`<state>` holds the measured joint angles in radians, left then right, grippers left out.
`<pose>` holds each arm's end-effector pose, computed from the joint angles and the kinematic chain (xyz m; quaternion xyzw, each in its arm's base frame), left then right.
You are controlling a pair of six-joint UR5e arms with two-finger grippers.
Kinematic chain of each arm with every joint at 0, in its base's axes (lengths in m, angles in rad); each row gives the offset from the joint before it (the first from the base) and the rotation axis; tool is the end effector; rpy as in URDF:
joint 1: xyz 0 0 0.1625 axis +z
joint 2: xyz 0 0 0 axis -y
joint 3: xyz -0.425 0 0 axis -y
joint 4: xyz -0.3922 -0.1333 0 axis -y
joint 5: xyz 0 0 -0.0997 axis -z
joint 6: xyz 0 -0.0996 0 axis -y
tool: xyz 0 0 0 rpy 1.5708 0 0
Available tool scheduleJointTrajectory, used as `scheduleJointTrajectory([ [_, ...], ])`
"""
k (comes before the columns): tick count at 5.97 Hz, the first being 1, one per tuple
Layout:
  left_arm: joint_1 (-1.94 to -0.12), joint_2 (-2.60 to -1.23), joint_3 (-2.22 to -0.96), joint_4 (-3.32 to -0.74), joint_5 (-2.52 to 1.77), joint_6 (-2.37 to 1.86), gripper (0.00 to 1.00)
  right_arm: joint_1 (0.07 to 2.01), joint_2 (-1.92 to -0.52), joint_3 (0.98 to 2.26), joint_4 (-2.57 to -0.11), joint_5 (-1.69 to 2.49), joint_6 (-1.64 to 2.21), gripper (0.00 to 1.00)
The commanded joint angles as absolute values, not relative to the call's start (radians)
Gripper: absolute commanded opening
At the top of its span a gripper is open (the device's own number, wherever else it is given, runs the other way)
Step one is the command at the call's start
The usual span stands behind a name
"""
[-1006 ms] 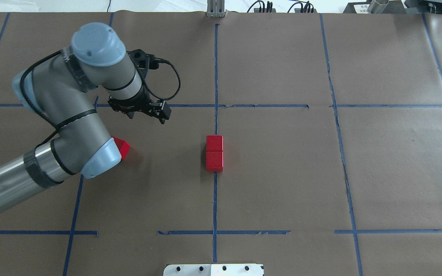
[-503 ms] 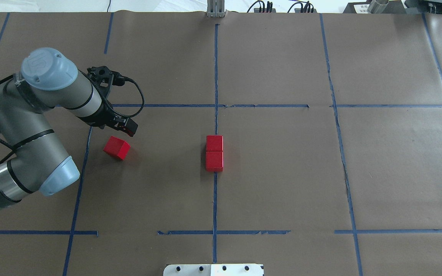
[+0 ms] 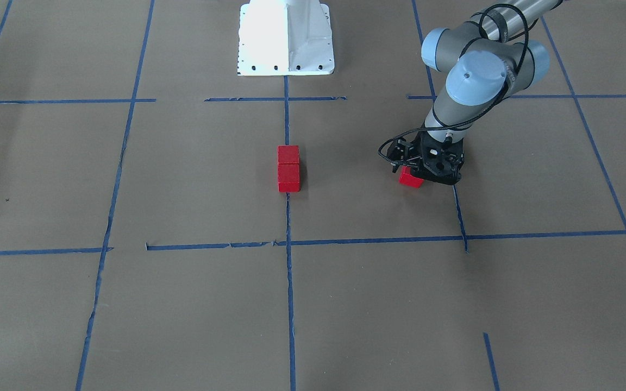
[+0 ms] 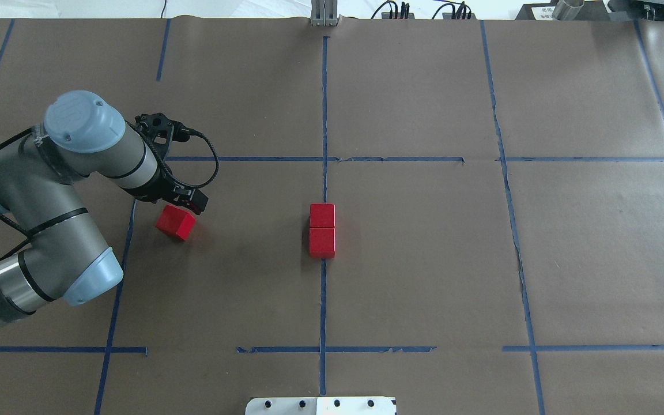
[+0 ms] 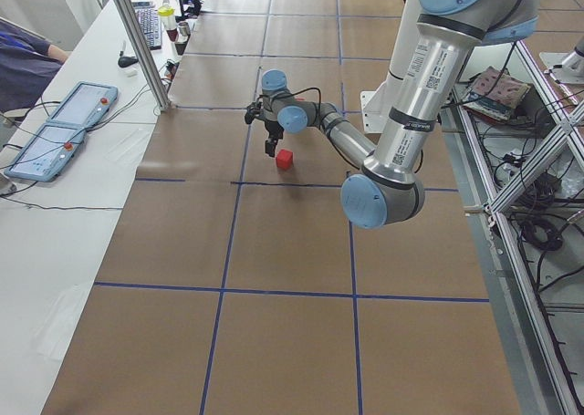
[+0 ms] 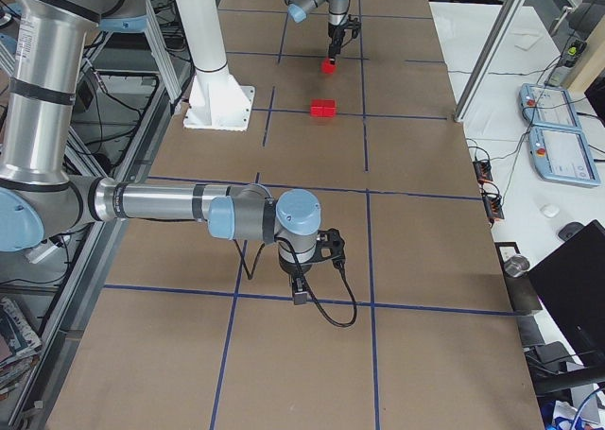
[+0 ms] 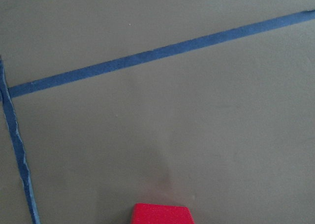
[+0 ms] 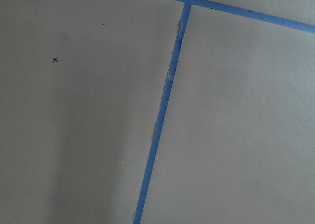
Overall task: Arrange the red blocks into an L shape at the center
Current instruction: 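Lower the left gripper and grasp the last red cube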
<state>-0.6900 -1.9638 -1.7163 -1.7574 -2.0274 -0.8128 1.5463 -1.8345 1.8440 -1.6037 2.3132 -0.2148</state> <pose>0.4316 -0.4721 0.3547 0.0703 0.3990 0.1112 0.9075 0.0567 -0.3809 0.6448 0.0236 -0.3621 -0.1070 0.9257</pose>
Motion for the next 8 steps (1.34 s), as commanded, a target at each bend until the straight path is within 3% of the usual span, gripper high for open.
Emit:
scheduleJointTrajectory([
  [1,-0.67,-1.965,-1.701,-1.759,-2.02,-0.824,1.0,1.548,-1.835,1.833,-1.601,2.315,-0.215,1.0],
  [3,-0.649,-1.98,-1.658,-1.759,-2.02,-0.825,1.0,1.548,-1.835,1.833,-1.601,2.315,-0.215,1.0],
  [4,-0.646,-1.98,-1.645,-1.761,-2.02,-0.822,0.93,1.546,-1.835,1.833,-1.601,2.315,-0.215,1.0],
  [7,-0.646,-1.983,-1.646,-1.753,-2.022,-0.813,0.16,1.546,-1.835,1.833,-1.601,2.315,-0.215,1.0],
  [8,-0.663,-2.012,-1.652,-1.737,-2.025,-0.824,0.06,1.546,-1.835,1.833,-1.6,2.315,-0.215,1.0],
])
